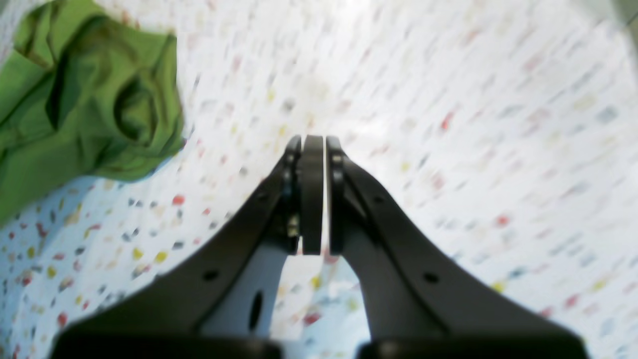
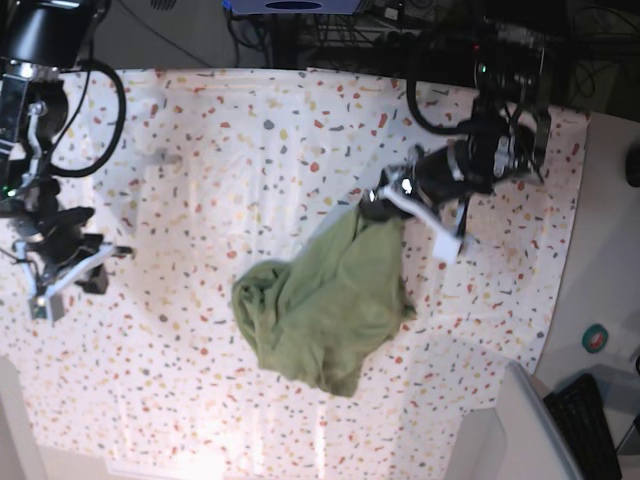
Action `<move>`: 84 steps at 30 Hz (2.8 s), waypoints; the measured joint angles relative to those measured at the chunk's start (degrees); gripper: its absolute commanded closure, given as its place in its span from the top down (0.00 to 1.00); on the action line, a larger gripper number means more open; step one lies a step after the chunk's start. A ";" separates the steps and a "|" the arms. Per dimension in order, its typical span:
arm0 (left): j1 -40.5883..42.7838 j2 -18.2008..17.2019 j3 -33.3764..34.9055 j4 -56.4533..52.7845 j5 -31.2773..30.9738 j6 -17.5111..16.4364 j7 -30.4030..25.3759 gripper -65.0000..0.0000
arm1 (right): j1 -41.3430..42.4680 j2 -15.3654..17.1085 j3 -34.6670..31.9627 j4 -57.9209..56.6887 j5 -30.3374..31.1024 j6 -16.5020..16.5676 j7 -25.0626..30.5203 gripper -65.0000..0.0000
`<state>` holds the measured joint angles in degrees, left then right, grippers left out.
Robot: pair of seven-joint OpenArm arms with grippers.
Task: Layout the t-shirt on the table in an organized manner, then fold the t-shirt properly
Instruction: 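Lift the green t-shirt with both grippers and shake it out, then lift and drag the shirt with both grippers, spreading it flat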
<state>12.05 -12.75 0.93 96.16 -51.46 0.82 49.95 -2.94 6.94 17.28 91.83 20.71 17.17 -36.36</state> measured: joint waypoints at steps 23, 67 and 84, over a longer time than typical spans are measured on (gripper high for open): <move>18.58 -4.59 -5.97 -0.26 0.02 0.26 -8.17 0.00 | -7.06 -2.25 -43.76 9.94 0.63 -4.72 -5.05 0.46; 2.43 -4.15 -10.12 15.39 -0.87 0.20 -6.25 0.00 | -6.99 6.10 -32.06 20.02 2.10 -16.96 -9.18 0.00; -43.93 12.50 -1.14 -5.09 -0.52 -0.02 -6.51 0.00 | 26.18 23.56 -23.91 10.14 2.89 -16.26 -2.25 0.00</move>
<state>-31.88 -0.25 -0.21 91.07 -51.99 0.80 43.44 23.24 30.50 -6.63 101.97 23.59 0.91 -38.61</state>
